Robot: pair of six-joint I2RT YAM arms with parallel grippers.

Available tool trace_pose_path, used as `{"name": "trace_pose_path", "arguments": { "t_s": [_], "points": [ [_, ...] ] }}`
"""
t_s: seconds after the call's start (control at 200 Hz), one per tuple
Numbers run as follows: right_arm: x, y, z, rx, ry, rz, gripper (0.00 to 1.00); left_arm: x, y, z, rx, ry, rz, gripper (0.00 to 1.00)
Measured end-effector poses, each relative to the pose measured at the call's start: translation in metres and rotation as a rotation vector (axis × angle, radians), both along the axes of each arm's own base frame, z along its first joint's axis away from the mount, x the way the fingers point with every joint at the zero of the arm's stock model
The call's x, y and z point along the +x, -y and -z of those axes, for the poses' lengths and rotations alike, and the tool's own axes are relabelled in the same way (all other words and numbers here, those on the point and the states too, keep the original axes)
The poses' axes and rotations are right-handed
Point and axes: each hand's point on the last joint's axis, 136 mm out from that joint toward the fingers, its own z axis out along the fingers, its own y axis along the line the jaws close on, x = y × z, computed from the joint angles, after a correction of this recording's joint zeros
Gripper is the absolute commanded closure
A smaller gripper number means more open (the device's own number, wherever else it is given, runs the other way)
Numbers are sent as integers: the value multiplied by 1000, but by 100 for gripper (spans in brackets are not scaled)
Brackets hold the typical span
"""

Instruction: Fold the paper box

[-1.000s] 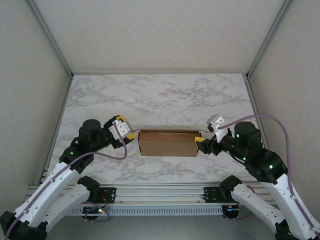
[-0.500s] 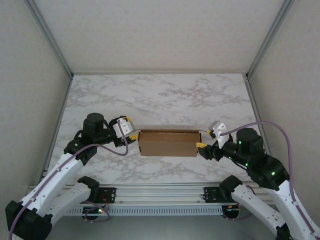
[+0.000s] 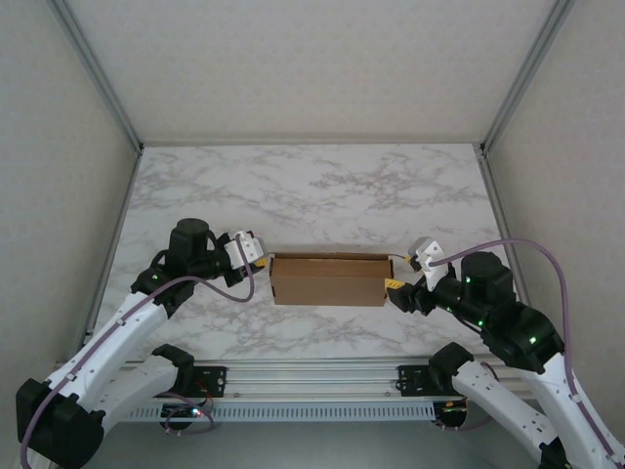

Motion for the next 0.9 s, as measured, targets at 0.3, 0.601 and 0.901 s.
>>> {"name": "trace_pose_path", "arguments": {
  "t_s": [0.3, 0.601, 0.901],
  "points": [
    [7, 6, 8, -52, -2, 37, 33, 0, 0, 3, -5, 5, -5, 68],
    [11, 6, 18, -90, -41, 48, 35, 3, 0, 3, -9, 22, -16, 74],
    [14, 12, 15, -132, -32, 72, 35, 1, 2, 7, -3, 15, -12, 79]
  ]
}}
